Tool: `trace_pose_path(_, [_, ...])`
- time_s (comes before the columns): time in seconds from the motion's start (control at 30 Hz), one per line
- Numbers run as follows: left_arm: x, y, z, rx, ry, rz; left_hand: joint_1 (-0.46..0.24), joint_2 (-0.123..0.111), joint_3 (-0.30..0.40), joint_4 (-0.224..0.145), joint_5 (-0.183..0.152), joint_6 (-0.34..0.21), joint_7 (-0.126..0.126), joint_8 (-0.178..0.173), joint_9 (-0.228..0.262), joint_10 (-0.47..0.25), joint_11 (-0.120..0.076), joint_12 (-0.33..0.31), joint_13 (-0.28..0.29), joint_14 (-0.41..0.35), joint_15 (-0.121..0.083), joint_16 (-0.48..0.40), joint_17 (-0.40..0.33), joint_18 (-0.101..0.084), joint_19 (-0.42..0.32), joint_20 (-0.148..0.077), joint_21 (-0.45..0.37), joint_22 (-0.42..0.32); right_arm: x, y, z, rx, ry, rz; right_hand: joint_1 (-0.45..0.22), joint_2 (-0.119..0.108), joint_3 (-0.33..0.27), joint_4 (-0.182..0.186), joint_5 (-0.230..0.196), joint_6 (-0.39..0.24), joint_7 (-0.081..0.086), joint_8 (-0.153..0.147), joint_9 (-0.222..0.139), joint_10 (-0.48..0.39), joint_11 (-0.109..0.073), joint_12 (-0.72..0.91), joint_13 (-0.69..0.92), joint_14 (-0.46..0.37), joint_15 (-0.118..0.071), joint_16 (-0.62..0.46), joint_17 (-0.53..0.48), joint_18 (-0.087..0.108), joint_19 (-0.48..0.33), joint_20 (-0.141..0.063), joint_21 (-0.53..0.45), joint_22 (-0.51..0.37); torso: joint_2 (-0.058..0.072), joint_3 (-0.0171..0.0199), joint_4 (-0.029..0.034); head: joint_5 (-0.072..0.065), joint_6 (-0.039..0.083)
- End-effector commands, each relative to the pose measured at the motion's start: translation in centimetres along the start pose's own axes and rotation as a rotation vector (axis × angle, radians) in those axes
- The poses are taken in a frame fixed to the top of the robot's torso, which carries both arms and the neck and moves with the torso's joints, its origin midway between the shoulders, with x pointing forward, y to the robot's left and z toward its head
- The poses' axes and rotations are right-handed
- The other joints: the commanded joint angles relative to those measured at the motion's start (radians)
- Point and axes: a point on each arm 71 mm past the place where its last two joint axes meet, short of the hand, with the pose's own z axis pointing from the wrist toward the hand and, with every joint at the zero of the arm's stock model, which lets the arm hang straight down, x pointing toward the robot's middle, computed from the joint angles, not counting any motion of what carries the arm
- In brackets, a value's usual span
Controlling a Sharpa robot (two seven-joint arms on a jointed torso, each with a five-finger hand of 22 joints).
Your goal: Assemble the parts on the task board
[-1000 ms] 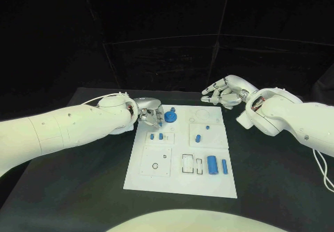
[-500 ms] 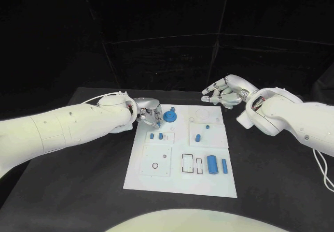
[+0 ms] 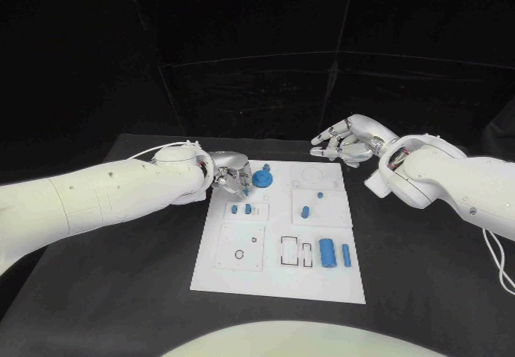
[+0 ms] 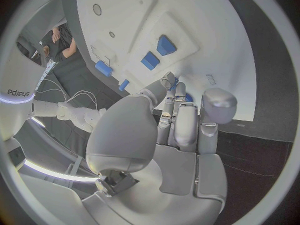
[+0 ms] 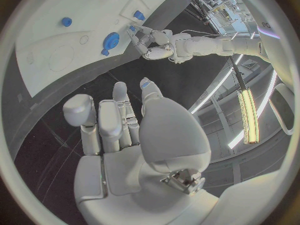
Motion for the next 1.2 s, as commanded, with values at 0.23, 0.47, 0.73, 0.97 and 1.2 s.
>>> trace_pose_path(0.23, [0.37,0.09,0.06,-0.025,0.052,-0.005,-0.004,-0.009,0.008,-0.002,0.0,0.01,-0.002,-0.005,-0.001,0.011,0.003,-0.005,-0.002,0.028,-0.006,-0.007,-0.005,-0.009,-0.008,-0.003,0.001,0.001,0.01,0.18,0.08,-0.01,0.004,0.003,-0.002,0.011,-0.003,0.002,0.006,-0.007,0.0,0.003,0.001,-0.007,0.002,-0.002,-0.001,0.006,0.004,-0.004,0.001,0.014,-0.005,0.001,-0.004,-0.001,0.0,0.0002,-0.0008,0.003,-0.004])
trace_pose_path(0.47, [0.49,0.12,0.13,-0.036,0.067,-0.004,-0.006,-0.013,0.009,-0.004,0.0,0.008,-0.001,-0.008,-0.003,0.009,0.004,-0.009,-0.004,0.027,-0.006,-0.007,-0.005,-0.009,-0.009,-0.003,0.001,0.002,0.01,0.24,0.07,-0.016,0.001,0.003,-0.002,0.012,-0.003,0.004,0.007,-0.007,0.0,0.004,0.001,-0.007,0.002,-0.002,-0.002,0.007,0.004,-0.004,0.001,0.014,-0.004,0.001,-0.004,-0.001,0.0,0.0002,0.0,0.0,-0.003])
trace_pose_path(0.73, [0.44,0.25,0.2,-0.045,0.064,-0.004,-0.011,-0.02,0.016,-0.007,0.0,-0.013,0.005,-0.026,-0.013,-0.009,0.012,-0.024,-0.011,0.026,-0.001,-0.009,-0.011,-0.009,-0.013,0.0,0.0,0.003,-0.01,0.25,0.06,-0.017,0.0,0.003,-0.002,0.016,-0.002,0.005,0.009,-0.007,0.0,0.005,0.001,-0.006,0.002,-0.001,-0.002,0.007,0.004,-0.004,0.002,0.014,-0.004,0.001,-0.005,-0.001,0.0,-0.0001,0.0004,0.001,-0.005])
trace_pose_path(0.97, [0.36,0.4,0.32,-0.05,0.056,-0.003,-0.017,-0.027,0.024,-0.009,0.0,-0.043,0.012,-0.049,-0.025,-0.032,0.02,-0.041,-0.017,0.024,0.006,-0.011,-0.018,-0.01,-0.016,0.005,0.001,0.005,-0.03,0.23,0.04,-0.016,-0.001,0.002,-0.002,0.017,-0.002,0.005,0.01,-0.007,0.0,0.005,0.001,-0.006,0.002,-0.001,-0.003,0.007,0.004,-0.005,0.001,0.014,-0.004,0.001,-0.005,-0.001,0.0,-0.0001,-0.0006,0.0,-0.005])
trace_pose_path(1.2, [0.33,0.33,0.42,-0.048,0.051,-0.003,-0.02,-0.03,0.028,-0.01,0.0,-0.059,0.013,-0.062,-0.031,-0.039,0.022,-0.046,-0.018,0.023,0.008,-0.012,-0.021,-0.009,-0.018,0.007,0.0,0.005,-0.05,0.2,0.02,-0.015,-0.001,0.002,-0.002,0.017,-0.002,0.005,0.01,-0.007,0.0,0.005,0.001,-0.006,0.002,-0.001,-0.003,0.007,0.004,-0.005,0.001,0.014,-0.004,0.001,-0.005,-0.001,0.0,-0.0001,0.0002,0.0,-0.005])
